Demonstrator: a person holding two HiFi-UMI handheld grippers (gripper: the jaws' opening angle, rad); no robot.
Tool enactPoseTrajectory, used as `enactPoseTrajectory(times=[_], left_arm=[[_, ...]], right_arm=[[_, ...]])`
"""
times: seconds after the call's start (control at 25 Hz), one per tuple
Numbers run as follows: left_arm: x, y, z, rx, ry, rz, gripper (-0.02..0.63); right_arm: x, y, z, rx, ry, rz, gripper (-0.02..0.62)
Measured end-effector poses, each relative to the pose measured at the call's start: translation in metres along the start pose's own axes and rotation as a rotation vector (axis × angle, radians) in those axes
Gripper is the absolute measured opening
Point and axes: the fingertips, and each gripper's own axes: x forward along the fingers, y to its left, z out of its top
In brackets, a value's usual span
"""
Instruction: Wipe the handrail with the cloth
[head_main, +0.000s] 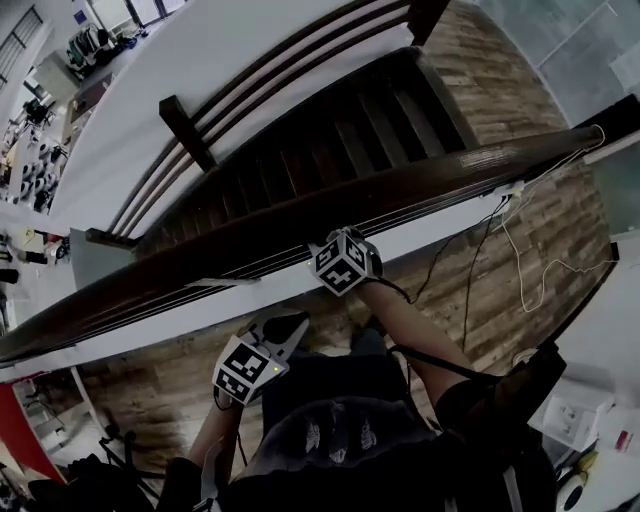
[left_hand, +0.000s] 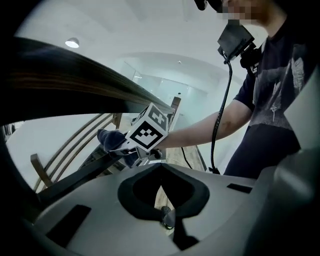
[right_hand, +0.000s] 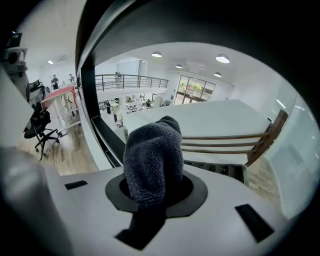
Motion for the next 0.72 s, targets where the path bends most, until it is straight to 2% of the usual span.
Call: enactPoseTrajectory(times=[0.16,0.36,0.44,0.56,0.64,0.72], left_arm=[[0.067,-0.036,0.040,0.032,0.017,0.029,0.006],[0.159,-0.067,0.096,0.025,-0.077,0.126,0.006],[0.188,-0.080,0.118,0.017,-0.105,0.113,0.006],[0.218,-0.094,0.146,0.046,-0.128,0.056,0.006],[0.230,-0.097,0.156,0.102,-0.156,0.034,0.006],[0.244,-0.099,0.159,0.204,-0.164,0.024,0.006]], right_arm=[[-0.030,-0.064,-0.048,0.022,-0.044,-0.001,0.067],[-0.060,-0.156,-0.110,0.044,-0.043,-0.008,0.067],[-0.070,-0.192,-0.133,0.073,-0.023,-0.022,0.067],[-0.087,-0.247,-0.164,0.116,-0.007,-0.067,0.067],[-0.096,-0.279,-0.179,0.108,-0.003,-0.101,0.067],[-0.103,-0.312,-0.195,0.101,0.006,-0.134,0.067]])
